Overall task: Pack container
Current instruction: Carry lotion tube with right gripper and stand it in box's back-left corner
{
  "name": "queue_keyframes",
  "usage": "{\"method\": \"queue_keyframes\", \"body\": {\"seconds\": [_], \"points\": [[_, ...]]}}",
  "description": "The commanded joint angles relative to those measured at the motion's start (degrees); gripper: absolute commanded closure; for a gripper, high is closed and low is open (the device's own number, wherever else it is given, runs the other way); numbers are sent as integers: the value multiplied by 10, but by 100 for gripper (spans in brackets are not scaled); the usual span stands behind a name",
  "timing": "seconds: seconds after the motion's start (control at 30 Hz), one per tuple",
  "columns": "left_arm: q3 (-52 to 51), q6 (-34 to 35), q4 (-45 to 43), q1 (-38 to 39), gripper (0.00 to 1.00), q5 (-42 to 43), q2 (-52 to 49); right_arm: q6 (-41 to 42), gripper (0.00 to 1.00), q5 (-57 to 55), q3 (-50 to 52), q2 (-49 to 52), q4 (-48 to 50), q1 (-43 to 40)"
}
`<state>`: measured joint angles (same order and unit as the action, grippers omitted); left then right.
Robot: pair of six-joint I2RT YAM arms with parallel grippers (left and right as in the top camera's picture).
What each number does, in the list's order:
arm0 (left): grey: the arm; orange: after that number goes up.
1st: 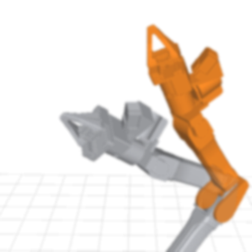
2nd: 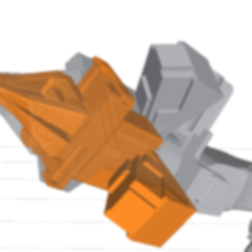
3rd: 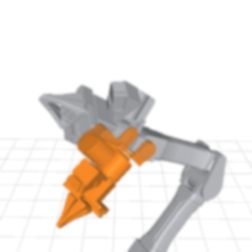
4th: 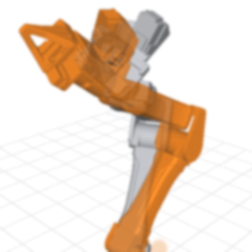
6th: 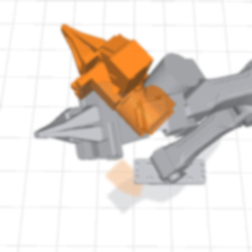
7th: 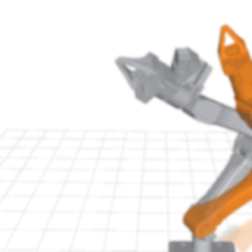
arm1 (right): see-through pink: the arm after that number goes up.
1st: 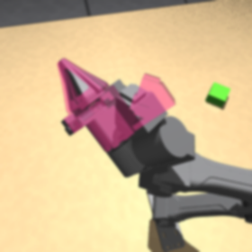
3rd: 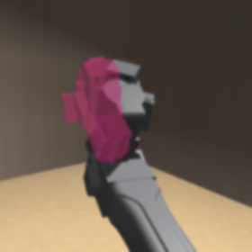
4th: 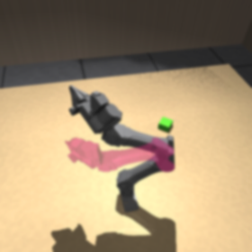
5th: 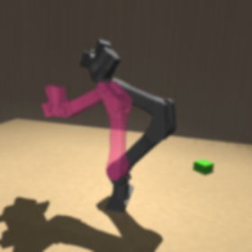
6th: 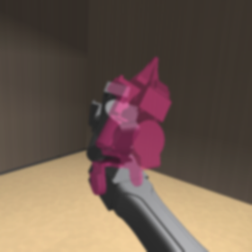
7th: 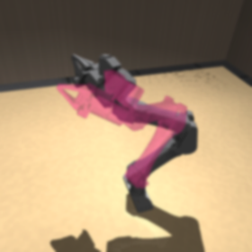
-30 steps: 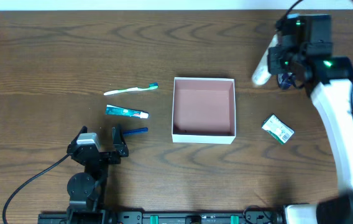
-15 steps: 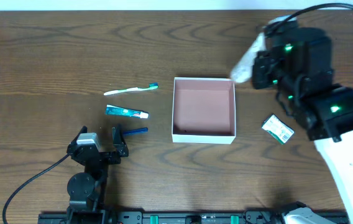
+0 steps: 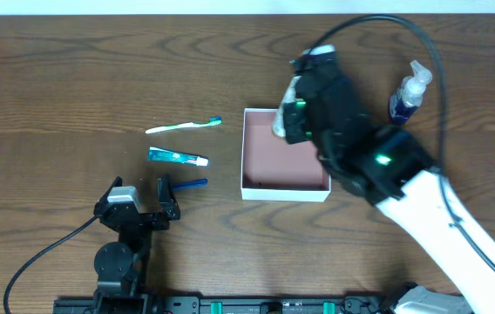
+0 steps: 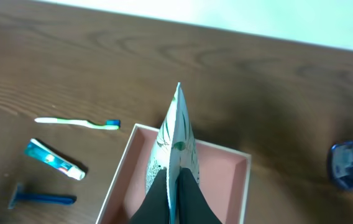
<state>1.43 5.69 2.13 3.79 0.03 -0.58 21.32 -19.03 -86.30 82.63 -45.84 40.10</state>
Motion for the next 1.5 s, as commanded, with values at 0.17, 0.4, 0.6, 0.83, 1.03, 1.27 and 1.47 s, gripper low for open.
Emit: {"method": "queue_keyframes", "body": {"seconds": [0.17,0.4,0.6,0.83,1.03,1.27,1.47], "points": [[-12,-9,21,-3,2,-6,3,66,99,-67,-14,63,33,31],[-12,-9,21,-3,2,-6,3,82,99,-67,-14,109,58,31],[-12,-9,21,-3,2,-6,3,91,99,-66,-14,141,75,31],[-12,-9,21,-3,2,-6,3,100,99,-64,-14,161,93,31],[-12,-9,21,-3,2,-6,3,106,99,-54,-14,177,108,31],[-12,-9,21,-3,2,-6,3,113,99,-45,-14,197,125,35],[-12,-9,21,-3,2,-6,3,114,99,-45,-14,206,137,35]]}}
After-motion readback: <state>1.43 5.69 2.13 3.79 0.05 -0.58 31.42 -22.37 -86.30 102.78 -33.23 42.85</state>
